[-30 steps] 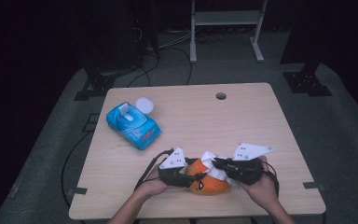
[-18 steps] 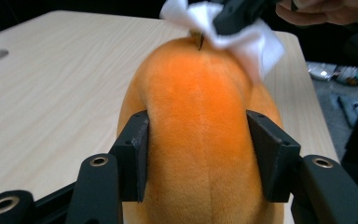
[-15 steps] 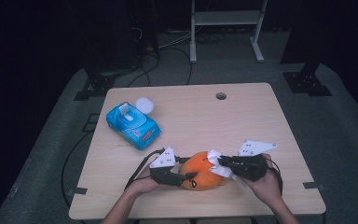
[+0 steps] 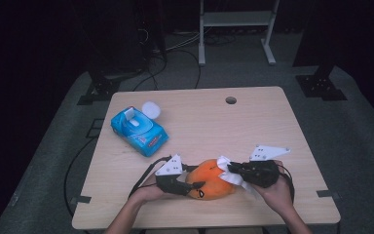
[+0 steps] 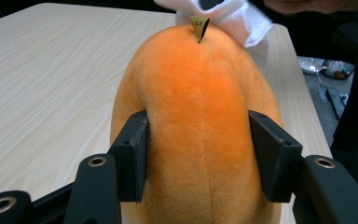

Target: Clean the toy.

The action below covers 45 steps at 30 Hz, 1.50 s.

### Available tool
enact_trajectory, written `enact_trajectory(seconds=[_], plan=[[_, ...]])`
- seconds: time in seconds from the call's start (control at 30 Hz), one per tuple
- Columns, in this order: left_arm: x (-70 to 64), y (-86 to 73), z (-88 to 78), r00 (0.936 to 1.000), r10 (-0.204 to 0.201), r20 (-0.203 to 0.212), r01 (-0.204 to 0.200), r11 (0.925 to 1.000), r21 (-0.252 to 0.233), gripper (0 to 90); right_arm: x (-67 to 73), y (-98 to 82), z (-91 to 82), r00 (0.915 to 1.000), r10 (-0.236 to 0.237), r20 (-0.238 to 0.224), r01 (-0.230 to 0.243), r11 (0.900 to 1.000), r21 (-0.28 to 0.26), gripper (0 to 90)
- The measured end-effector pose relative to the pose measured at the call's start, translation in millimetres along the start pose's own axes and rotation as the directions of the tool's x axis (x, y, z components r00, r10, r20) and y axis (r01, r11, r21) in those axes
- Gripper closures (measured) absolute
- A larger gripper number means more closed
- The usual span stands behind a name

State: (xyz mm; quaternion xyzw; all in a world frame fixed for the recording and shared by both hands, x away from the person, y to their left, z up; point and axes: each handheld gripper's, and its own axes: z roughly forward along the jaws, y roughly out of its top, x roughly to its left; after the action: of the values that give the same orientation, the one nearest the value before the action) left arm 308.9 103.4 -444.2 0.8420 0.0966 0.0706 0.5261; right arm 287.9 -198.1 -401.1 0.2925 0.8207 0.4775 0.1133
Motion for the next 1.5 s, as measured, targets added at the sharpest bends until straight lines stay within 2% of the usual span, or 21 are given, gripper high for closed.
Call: enact_trajectory(seconds=[0.07,0.17,0.23,0.33,0.4,0.47,0.53,0.6,0.67,0.77,0.87,0.93,1.0,1.03,1.07,1.17,1.27,1.3,1.33,1.4,1.5], plan=[[0.3,-0.5,-1.4,1.0,-0.004,0.002,0.004,1.0,0.004,44.1,9.1,5.8,-2.3,0.9989,-0.046,0.008,0.046,0.999,-0.015,84.8],[1.5,-2.7,-3.4,0.9999,-0.015,0.006,0.015,0.9999,0.002,43.8,12.4,7.9,-1.8,0.9973,-0.071,0.016,0.071,0.997,-0.01,84.8],[1.4,-2.2,-3.0,0.9999,-0.016,0.003,0.016,0.9999,0.004,43.7,4.1,2.2,0.0,0.9993,-0.038,0.004,0.038,0.999,-0.003,84.8],[2.2,-2.8,-5.1,0.9999,-0.017,0.004,0.017,0.9998,0.013,43.5,-11.9,-9.1,0.8,0.9995,0.008,0.03,-0.009,0.999,0.047,84.7],[2.5,-3.6,-5.9,0.9998,-0.021,0.004,0.021,0.9997,0.013,43.1,-20.7,-16.3,-0.3,0.9982,0.055,0.022,-0.056,0.998,0.042,84.7],[2.6,-3.3,-5.4,0.9998,-0.02,0.004,0.02,0.9997,0.014,42.9,-19.7,-12.4,-4.4,0.9981,0.06,0.013,-0.06,0.998,0.005,84.7],[2.6,-3.2,-5.1,0.9998,-0.02,0.003,0.02,0.9997,0.016,42.7,-13.3,-4.2,-8.4,0.998,0.058,-0.024,-0.059,0.997,-0.049,84.8],[2.8,-3.7,-5.4,0.9998,-0.02,0.003,0.02,0.9997,0.015,42.5,-5.5,1.2,-8.6,0.9981,0.032,-0.053,-0.035,0.997,-0.066,84.8],[3.3,-4.3,-6.2,0.9998,-0.021,0.004,0.021,0.9996,0.02,42.2,-1.0,0.4,-3.8,0.9977,0.018,-0.065,-0.021,0.999,-0.045,84.8],[4.0,-5.2,-7.3,0.9997,-0.025,-0.001,0.025,0.9993,0.029,41.3,-4.7,-9.4,7.4,0.9955,0.051,-0.079,-0.05,0.999,0.01,84.7],[5.5,-6.2,-7.2,0.9994,-0.034,-0.001,0.034,0.9991,0.024,41.1,-10.2,-16.1,13.9,0.9944,0.082,-0.066,-0.077,0.995,0.064,84.7],[5.5,-6.1,-6.6,0.999,-0.045,-0.006,0.045,0.9987,0.021,41.0,-12.0,-17.6,14.6,0.9959,0.079,-0.043,-0.075,0.994,0.084,84.7],[6.3,-6.6,-7.0,0.9988,-0.048,-0.008,0.048,0.9986,0.022,40.8,-10.8,-15.4,11.9,0.9971,0.069,-0.032,-0.066,0.996,0.067,84.7],[6.9,-6.9,-7.3,0.9987,-0.049,-0.01,0.05,0.9985,0.023,40.6,-7.9,-11.9,8.1,0.9982,0.055,-0.024,-0.054,0.998,0.039,84.7],[7.3,-7.2,-7.4,0.9985,-0.054,-0.01,0.054,0.9983,0.021,40.5,-5.8,-9.0,4.8,0.9985,0.045,-0.03,-0.045,0.999,0.006,84.8],[7.6,-7.0,-7.1,0.9982,-0.058,-0.013,0.059,0.998,0.022,40.3,0.4,-3.3,0.7,0.9989,0.022,-0.041,-0.023,0.999,-0.028,84.8],[7.7,-6.6,-6.9,0.998,-0.061,-0.018,0.061,0.9978,0.024,39.8,-0.4,-6.5,6.1,0.9981,0.027,-0.055,-0.027,1.0,0.008,84.6],[8.0,-6.7,-6.8,0.9975,-0.068,-0.023,0.068,0.9974,0.022,39.6,-2.8,-8.9,9.2,0.9972,0.043,-0.061,-0.041,0.999,0.033,84.6],[8.6,-6.6,-6.7,0.997,-0.074,-0.025,0.074,0.997,0.021,39.3,-7.0,-12.8,12.8,0.9974,0.056,-0.046,-0.052,0.995,0.081,84.6],[7.6,-5.0,-5.3,0.9962,-0.082,-0.03,0.082,0.9964,0.018,39.3,-8.1,-12.9,11.3,0.9973,0.06,-0.044,-0.056,0.995,0.077,84.6],[4.1,-0.7,-1.8,0.9976,-0.063,-0.029,0.063,0.9978,0.02,39.2,-3.7,-2.7,-0.9,0.9987,0.043,-0.028,-0.043,0.999,-0.006,84.7]])
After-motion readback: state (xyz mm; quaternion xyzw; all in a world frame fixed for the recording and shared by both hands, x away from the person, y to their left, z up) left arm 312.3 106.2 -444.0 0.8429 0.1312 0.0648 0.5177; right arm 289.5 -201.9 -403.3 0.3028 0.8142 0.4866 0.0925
